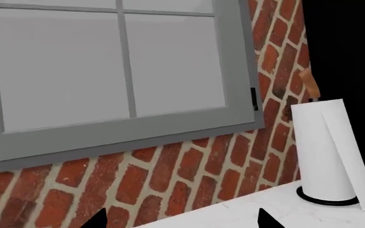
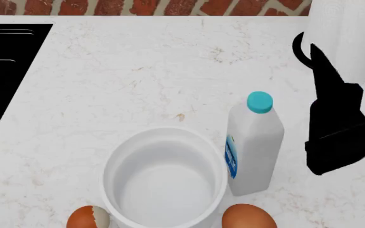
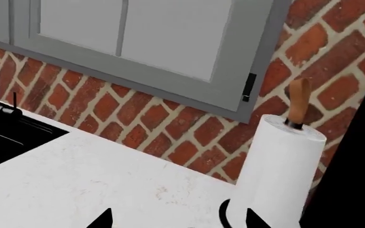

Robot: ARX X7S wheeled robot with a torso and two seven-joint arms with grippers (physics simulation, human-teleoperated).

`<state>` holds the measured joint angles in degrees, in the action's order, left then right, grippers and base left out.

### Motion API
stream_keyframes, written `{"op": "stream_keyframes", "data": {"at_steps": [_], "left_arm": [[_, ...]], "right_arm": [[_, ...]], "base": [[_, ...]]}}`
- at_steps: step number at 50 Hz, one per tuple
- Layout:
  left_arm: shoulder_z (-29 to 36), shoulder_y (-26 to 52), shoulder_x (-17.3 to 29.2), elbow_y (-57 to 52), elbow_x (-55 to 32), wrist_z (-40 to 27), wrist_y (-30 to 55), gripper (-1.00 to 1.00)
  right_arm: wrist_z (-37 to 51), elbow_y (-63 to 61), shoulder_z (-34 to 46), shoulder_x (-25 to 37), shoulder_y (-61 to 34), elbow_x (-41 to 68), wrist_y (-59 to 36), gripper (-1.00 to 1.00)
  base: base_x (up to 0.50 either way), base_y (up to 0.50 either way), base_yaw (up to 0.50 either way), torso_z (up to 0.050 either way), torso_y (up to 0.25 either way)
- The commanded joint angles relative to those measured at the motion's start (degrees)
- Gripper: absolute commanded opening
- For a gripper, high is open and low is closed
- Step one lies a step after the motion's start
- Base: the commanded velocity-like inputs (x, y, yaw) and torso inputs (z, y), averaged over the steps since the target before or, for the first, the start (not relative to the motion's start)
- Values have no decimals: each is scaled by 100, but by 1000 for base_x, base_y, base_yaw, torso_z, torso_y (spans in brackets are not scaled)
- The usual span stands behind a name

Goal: Place the eggs and milk next to the bowl.

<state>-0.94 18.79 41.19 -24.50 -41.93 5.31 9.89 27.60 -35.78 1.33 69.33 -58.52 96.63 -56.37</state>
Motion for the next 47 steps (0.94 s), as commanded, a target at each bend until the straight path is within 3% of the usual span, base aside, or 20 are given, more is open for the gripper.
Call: {"op": "stream_keyframes", "data": {"at_steps": [1,7,13,29,47], "left_arm": [[-324,72,-130,3,80,-121,-58,100],[-436,131,-95,-100,49,-257,-36,100],[-490,219,-118,-73,59,-374,-25,100],[-773,306,-126,-86,108,-633,-126,100],[-1104,597,-231,-13,103,-954,-293,100]], "right_arm": [[461,-429,-2372,413,1541,668,27,100],[994,-532,-3608,406,1890,1373,-471,100],[1295,-509,-4263,347,2001,1703,-770,100],[1807,-355,-5433,405,2027,2382,-1288,100],[3005,-179,-6786,711,2081,4048,-1816,100]], "base": [[0,0,0,0,0],[0,0,0,0,0],[0,0,0,0,0],[0,0,0,0,0],[0,0,0,0,0]]}}
